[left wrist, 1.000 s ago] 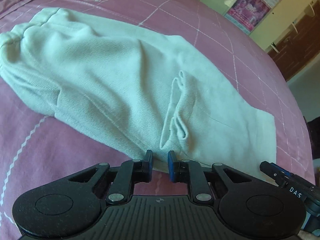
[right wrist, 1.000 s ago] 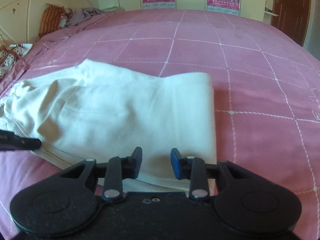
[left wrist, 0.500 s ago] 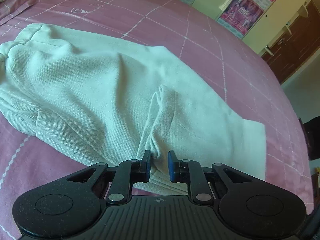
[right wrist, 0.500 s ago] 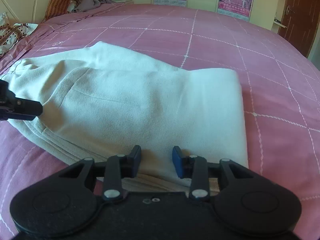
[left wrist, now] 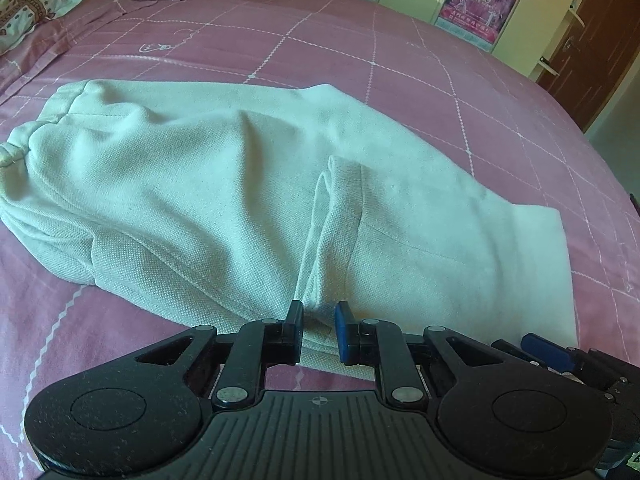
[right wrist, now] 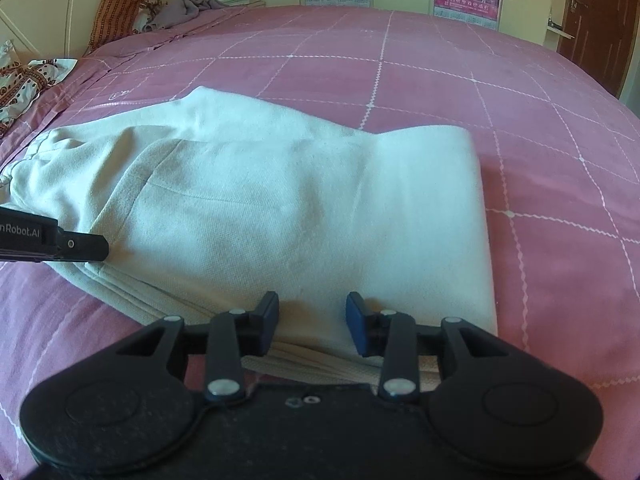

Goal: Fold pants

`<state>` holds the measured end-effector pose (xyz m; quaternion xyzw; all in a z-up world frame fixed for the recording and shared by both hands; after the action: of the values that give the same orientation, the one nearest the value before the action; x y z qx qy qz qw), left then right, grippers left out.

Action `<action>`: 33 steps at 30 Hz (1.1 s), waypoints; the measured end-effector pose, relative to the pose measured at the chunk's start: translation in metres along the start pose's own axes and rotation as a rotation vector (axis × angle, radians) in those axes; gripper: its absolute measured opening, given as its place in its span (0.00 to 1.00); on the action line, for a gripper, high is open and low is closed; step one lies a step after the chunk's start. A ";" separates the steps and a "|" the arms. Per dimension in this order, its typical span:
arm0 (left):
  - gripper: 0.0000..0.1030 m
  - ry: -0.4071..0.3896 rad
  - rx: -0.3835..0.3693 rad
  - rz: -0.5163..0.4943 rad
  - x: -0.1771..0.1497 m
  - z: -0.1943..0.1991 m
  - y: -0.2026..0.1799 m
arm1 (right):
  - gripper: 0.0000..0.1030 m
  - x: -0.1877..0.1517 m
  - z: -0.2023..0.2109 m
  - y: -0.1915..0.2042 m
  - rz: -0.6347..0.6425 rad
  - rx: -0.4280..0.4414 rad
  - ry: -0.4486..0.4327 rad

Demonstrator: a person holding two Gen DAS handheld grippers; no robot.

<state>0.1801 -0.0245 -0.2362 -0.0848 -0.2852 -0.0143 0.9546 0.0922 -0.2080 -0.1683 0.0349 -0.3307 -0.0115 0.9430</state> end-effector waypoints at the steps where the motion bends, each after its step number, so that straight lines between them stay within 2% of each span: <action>1: 0.16 0.000 0.002 0.003 0.000 0.002 0.002 | 0.37 -0.001 0.001 0.001 -0.002 -0.005 -0.002; 6: 0.16 -0.031 0.031 -0.016 0.001 0.016 0.013 | 0.39 -0.002 0.004 0.003 -0.008 -0.021 -0.002; 9: 0.16 -0.036 0.039 0.019 0.004 0.023 0.031 | 0.40 -0.002 0.005 0.002 -0.026 -0.023 0.006; 15: 0.16 -0.034 0.084 0.113 0.005 0.026 0.082 | 0.42 -0.001 0.004 0.005 -0.015 -0.053 0.019; 24: 0.16 -0.001 0.096 0.313 -0.005 0.012 0.164 | 0.43 -0.001 0.003 0.009 -0.010 -0.087 0.011; 27: 0.16 -0.012 0.025 0.397 -0.005 0.006 0.182 | 0.43 -0.001 0.003 0.010 -0.010 -0.095 0.014; 30: 0.16 -0.013 -0.090 0.556 -0.009 -0.002 0.202 | 0.44 0.002 0.006 0.013 -0.002 -0.119 0.010; 33: 0.16 -0.017 -0.238 0.732 -0.014 -0.016 0.220 | 0.44 0.001 0.004 0.014 0.002 -0.128 0.006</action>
<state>0.1934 0.1890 -0.2904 -0.2913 -0.2402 0.2952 0.8777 0.0901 -0.1938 -0.1637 -0.0258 -0.3263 -0.0317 0.9444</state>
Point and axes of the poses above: each gripper's, at about its wrist camera, not at the fingertips, and z roughly against the way its jaws point, y to its left, x to its top, the point moved 7 cm from there along -z, roughly the way its jaws point, and after that the axes turned 5 degrees about x, right-handed, at the moved point
